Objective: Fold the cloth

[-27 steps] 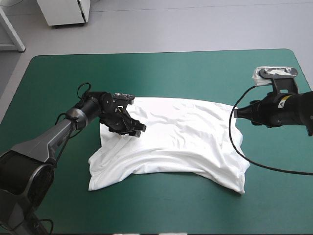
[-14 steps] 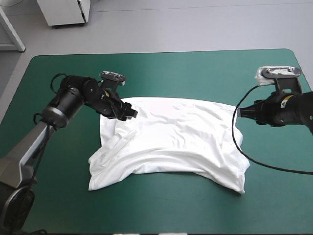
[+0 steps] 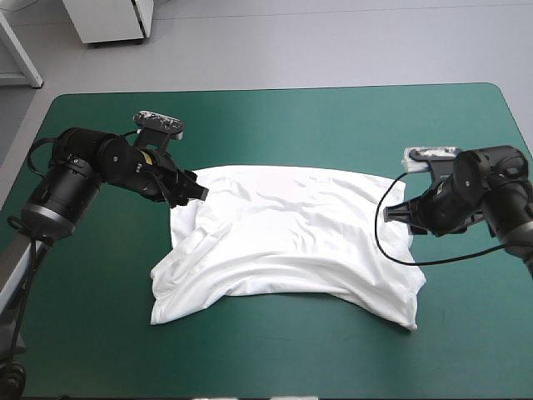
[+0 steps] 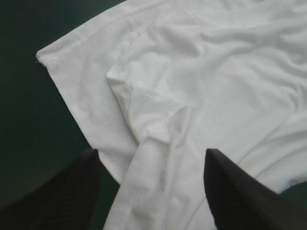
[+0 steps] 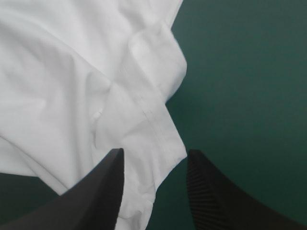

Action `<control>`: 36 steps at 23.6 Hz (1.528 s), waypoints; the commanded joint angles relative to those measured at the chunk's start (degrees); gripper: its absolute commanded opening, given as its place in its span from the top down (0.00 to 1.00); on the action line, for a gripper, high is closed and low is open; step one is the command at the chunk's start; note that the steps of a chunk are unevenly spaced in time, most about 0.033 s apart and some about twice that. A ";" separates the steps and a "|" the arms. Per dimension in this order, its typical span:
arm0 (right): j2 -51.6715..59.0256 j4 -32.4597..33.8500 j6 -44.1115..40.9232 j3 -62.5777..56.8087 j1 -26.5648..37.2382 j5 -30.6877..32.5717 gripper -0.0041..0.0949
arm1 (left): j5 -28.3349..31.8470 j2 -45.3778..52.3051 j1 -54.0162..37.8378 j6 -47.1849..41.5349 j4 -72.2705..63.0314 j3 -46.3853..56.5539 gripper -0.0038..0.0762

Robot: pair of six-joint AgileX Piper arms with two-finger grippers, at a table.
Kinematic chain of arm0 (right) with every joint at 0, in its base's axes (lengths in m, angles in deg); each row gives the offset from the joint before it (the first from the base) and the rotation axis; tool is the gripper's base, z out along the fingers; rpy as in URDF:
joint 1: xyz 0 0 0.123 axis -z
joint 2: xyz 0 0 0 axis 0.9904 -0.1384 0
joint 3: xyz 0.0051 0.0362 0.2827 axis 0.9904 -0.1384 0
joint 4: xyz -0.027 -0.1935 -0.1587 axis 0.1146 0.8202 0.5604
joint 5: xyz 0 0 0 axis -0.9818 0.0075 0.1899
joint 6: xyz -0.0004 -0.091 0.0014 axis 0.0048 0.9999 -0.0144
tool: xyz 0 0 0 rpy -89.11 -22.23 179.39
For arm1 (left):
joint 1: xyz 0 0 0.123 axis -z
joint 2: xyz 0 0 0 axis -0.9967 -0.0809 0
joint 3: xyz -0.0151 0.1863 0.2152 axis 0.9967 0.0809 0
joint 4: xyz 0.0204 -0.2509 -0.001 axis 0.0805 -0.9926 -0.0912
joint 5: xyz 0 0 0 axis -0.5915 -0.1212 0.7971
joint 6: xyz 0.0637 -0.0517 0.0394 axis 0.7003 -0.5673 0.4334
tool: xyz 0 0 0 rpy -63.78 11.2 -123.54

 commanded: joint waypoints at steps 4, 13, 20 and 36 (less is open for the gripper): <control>-2.24 -1.35 0.65 -8.77 1.30 -9.61 0.48 | 2.51 1.77 0.03 -0.44 -0.28 -1.91 0.38; -9.33 -9.24 6.10 -10.31 8.20 -12.80 0.48 | 2.74 1.77 0.03 -0.44 -0.28 -1.91 0.38; -12.73 -10.94 6.88 -10.52 7.97 -13.84 0.48 | 4.87 1.77 0.14 -0.44 -0.38 -1.91 0.38; -9.85 -16.28 7.68 -7.02 6.38 -11.57 0.98 | 8.13 1.64 0.14 -0.44 0.02 -1.91 0.38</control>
